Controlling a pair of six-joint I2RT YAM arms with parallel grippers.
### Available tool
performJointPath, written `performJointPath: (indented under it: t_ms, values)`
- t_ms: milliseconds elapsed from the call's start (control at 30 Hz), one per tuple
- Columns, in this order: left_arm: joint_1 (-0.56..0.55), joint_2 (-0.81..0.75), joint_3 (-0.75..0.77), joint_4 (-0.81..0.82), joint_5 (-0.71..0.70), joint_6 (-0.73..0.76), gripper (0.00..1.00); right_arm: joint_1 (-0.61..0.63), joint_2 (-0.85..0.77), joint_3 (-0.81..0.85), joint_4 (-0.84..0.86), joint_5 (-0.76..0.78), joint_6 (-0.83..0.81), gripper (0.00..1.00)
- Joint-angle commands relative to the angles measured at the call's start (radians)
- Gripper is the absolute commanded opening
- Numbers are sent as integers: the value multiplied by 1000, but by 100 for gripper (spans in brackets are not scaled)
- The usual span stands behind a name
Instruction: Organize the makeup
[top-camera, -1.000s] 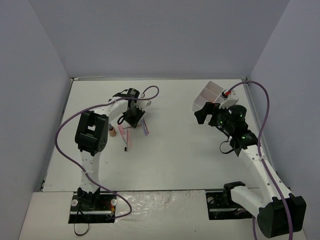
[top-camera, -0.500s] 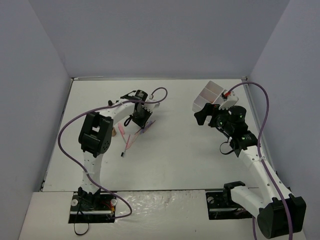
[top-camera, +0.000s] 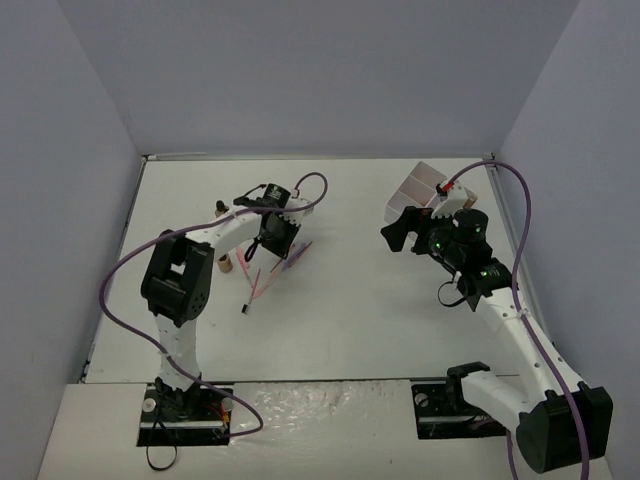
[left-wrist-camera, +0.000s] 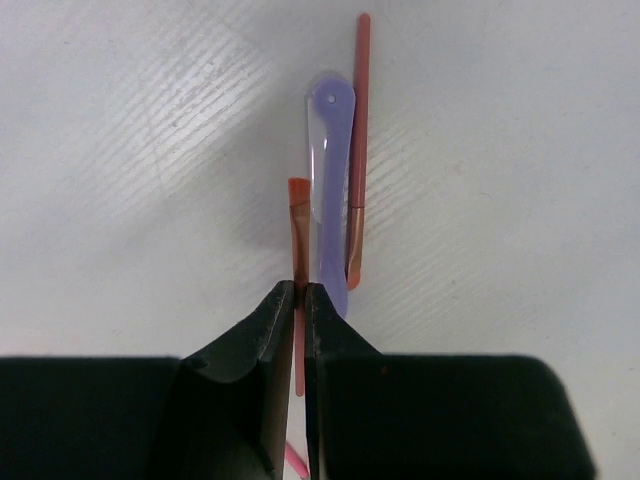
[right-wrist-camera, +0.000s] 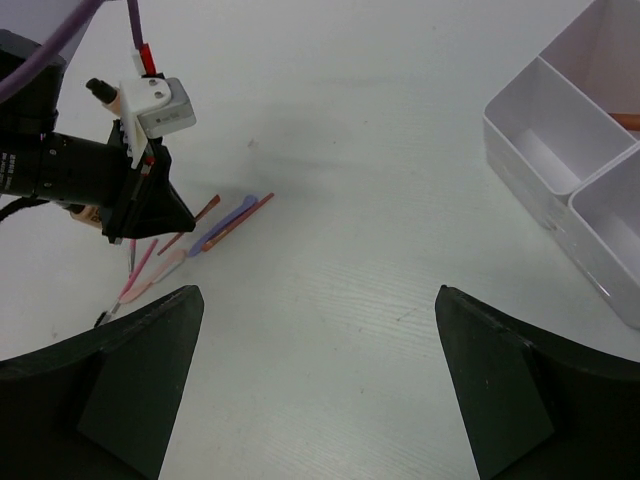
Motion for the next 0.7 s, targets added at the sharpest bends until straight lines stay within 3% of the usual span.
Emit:
performJointPath:
  t_ms: [0,667]
  values:
    - [-4,-157,-1,110,-18,-55,0,42,31,89,58,-49,18,99]
    - [-112,-547,-234,474,113,-363,0,209,275,228,325,-97,283,92]
